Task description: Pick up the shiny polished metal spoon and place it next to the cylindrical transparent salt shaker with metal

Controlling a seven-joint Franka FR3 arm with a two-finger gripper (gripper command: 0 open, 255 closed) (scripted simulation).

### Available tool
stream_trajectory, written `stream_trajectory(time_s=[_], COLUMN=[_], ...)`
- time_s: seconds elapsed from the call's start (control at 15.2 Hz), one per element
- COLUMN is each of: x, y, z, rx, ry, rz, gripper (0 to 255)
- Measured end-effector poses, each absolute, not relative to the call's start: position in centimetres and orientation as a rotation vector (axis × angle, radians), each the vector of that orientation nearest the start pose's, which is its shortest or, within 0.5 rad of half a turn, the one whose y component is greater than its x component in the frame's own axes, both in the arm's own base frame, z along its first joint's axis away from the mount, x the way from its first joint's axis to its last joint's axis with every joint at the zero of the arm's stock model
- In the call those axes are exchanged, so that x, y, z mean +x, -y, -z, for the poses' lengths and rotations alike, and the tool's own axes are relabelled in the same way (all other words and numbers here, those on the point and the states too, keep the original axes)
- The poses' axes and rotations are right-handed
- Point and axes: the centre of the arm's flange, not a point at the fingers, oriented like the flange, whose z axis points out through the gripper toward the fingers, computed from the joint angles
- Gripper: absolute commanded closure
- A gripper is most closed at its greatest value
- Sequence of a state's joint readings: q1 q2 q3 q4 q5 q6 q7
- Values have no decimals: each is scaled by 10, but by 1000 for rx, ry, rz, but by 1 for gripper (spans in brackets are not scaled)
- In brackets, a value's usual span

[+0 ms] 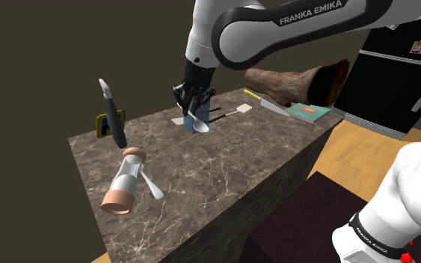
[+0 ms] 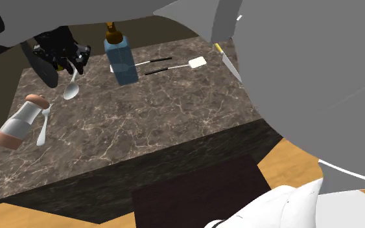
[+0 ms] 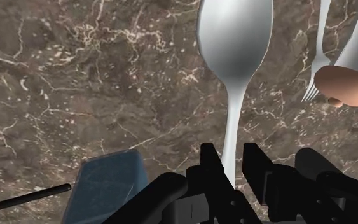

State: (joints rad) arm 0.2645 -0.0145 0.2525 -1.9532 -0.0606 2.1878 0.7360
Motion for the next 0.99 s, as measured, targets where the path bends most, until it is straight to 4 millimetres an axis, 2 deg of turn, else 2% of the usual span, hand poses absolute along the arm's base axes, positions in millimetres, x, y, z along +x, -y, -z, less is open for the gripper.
stream_trajectory(time_s=[0.13,0.26,0.4,0.99], x=[512,516,519,520], y=[-307,-340,-354,-357], z=[-504,-503,-497,-453], rx=[-3007,-3007,-3007,-3007], ry=[-287,-284,-287,-289], rz=[357,357,356,356], gripper=[255,255,255,255])
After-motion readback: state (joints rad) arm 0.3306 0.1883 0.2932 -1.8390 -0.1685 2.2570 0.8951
